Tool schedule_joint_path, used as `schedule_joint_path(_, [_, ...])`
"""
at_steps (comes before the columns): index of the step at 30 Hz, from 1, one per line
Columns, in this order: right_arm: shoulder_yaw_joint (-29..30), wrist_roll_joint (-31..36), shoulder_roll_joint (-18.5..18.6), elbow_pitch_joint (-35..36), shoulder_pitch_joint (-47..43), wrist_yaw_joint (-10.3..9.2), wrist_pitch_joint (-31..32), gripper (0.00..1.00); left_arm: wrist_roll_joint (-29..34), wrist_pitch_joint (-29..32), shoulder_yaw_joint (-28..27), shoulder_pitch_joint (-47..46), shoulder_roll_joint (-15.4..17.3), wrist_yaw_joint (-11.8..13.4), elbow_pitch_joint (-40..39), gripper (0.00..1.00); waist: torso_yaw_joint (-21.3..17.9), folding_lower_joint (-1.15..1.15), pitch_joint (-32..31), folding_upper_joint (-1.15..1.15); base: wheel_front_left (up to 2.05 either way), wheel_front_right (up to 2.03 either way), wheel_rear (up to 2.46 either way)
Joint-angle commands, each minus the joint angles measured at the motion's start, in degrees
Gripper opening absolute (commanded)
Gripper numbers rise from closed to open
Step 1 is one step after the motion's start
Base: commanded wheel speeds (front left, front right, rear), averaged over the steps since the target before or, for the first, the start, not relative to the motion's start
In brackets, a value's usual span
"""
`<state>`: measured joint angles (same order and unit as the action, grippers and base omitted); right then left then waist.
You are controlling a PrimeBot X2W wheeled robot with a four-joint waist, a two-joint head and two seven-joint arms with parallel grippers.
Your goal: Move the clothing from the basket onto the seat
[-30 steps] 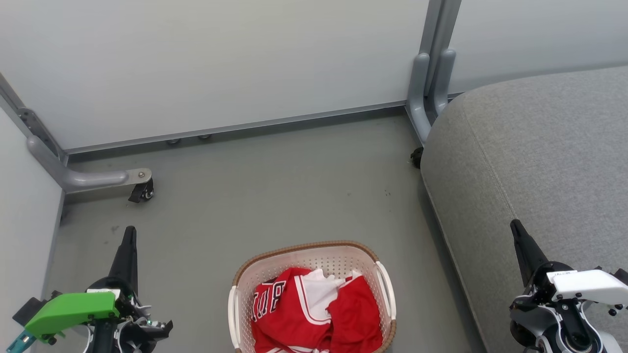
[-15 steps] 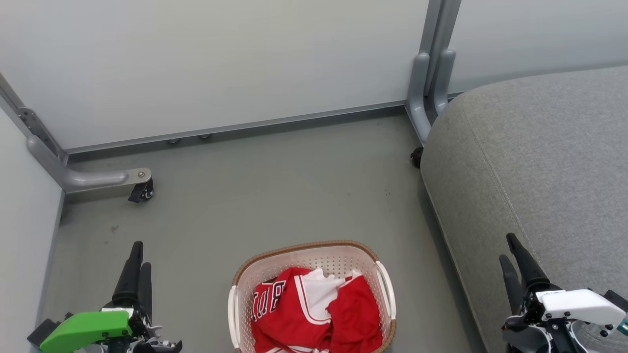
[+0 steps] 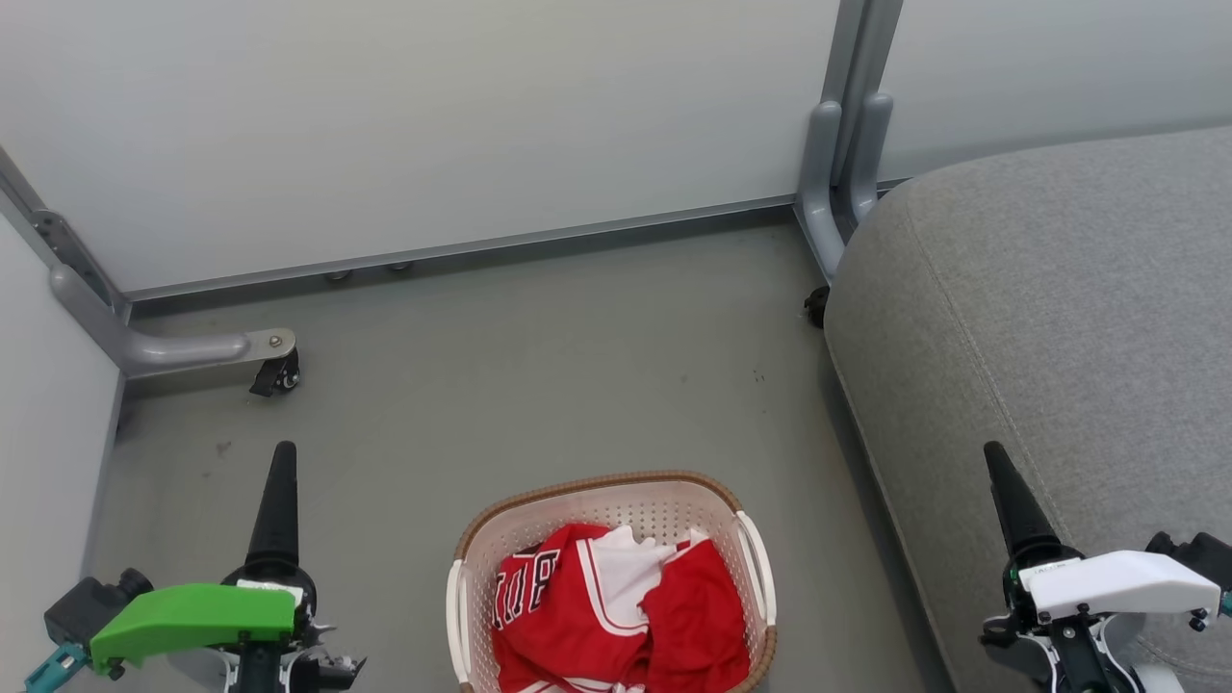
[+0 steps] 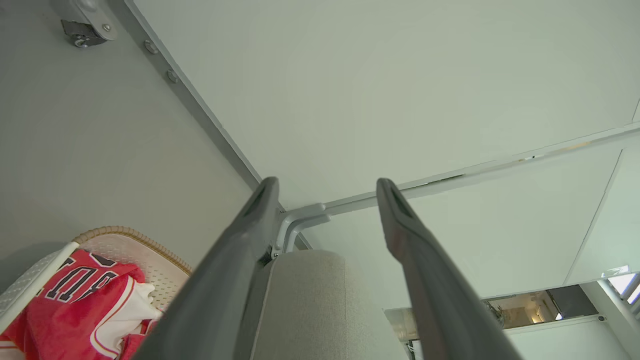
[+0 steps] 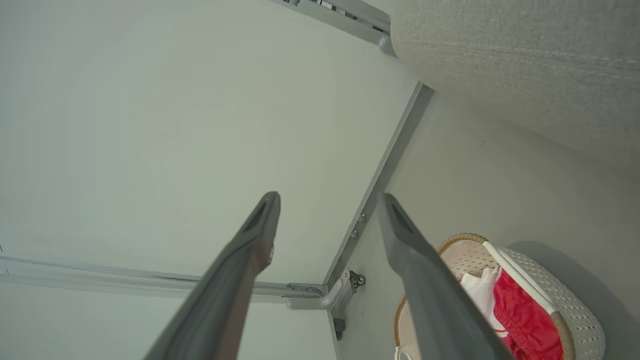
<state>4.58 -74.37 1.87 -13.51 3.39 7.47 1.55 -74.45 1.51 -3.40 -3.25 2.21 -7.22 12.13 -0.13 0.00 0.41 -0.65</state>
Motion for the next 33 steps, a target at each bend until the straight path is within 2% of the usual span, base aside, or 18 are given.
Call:
schedule_joint_path(1, [-0.4, 3.0, 0.5, 1.4, 0.6, 0.03, -0.7, 1.00, 3.0, -0.7, 0.5, -0.8, 0.3, 0.2, -1.6, 1.00, 0.0, 0.00, 0.0, 0.10, 0.00, 0.00, 0.00])
schedule_joint_path(13, [-3.8, 18.3, 0.6, 3.9, 0.1, 0.03, -3.4, 1.00, 17.1, -3.4, 4.3, -0.3, 0.4, 1.6, -3.7, 1.00, -0.1, 0.00, 0.1, 0.17, 0.00, 0.00, 0.00])
schedule_joint_path(33, [-5.6, 33.1, 0.8, 7.1, -0.6, 0.03, -7.3, 1.00, 32.6, -7.3, 7.9, 0.4, 0.5, 2.4, -5.8, 1.00, -0.3, 0.00, 0.2, 0.27, 0.00, 0.00, 0.00])
